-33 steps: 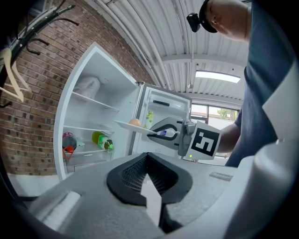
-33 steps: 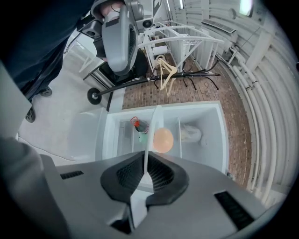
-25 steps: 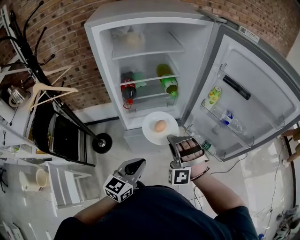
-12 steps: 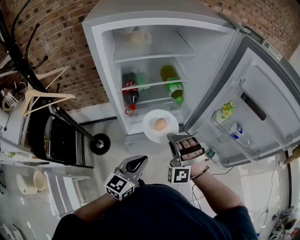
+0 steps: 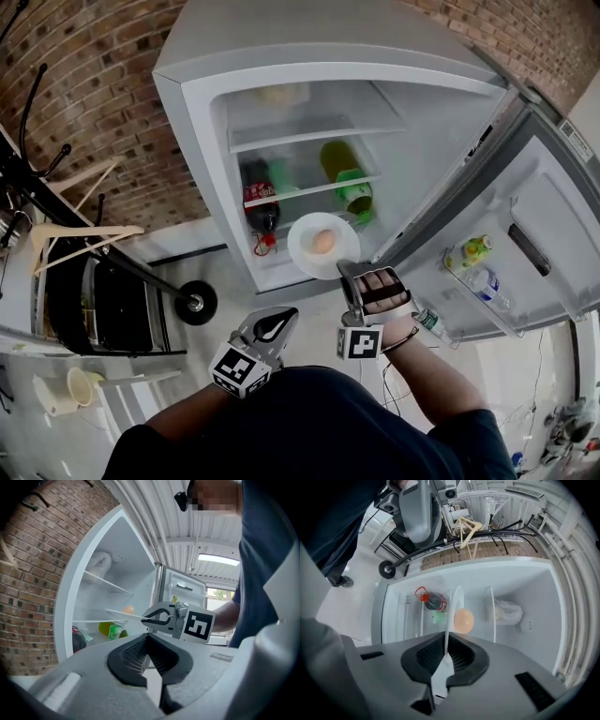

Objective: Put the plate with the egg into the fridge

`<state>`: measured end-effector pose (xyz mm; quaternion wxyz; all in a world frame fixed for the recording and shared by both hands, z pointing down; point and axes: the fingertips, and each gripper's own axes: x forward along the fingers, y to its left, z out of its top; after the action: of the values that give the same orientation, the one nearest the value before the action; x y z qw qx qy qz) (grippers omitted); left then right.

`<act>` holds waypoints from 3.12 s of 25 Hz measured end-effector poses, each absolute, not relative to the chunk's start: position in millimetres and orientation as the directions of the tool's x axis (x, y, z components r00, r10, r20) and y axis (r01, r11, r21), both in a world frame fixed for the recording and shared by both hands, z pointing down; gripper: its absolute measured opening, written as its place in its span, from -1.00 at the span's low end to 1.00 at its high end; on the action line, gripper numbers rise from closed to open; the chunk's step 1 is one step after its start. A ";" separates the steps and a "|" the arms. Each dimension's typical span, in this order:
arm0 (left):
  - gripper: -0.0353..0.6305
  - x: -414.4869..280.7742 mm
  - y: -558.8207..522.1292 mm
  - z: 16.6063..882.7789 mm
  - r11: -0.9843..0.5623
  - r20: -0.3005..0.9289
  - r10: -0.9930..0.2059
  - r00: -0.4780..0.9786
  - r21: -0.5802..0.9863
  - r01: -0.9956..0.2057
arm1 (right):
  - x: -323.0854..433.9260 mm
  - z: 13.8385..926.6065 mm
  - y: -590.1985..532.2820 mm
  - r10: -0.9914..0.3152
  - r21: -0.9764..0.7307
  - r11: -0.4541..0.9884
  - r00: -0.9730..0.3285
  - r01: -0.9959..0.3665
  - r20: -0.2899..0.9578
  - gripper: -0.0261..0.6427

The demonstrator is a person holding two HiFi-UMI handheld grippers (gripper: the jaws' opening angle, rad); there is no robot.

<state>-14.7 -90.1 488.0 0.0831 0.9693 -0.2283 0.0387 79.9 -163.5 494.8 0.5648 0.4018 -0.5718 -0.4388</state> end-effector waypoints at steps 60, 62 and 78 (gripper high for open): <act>-0.88 -19.2 -158.3 497.2 -0.792 0.130 -0.573 0.809 0.164 -0.588 | 74.8 561.6 -379.8 -0.853 0.835 0.511 -0.001 0.204 0.522 -0.76; -0.88 -19.5 -159.0 497.0 -0.790 0.129 -0.576 0.807 0.163 -0.591 | 75.1 564.0 -382.5 -0.842 0.824 0.530 0.010 0.200 0.540 -0.74; -0.88 -18.5 -156.8 496.0 -0.787 0.133 -0.580 0.804 0.163 -0.595 | 76.7 577.6 -392.2 -0.815 0.797 0.575 0.043 0.185 0.578 -0.41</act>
<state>-18.5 -156.8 496.0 0.0986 0.9445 -0.3111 0.0380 76.7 -392.2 577.6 0.6695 0.2705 -0.5824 -0.3734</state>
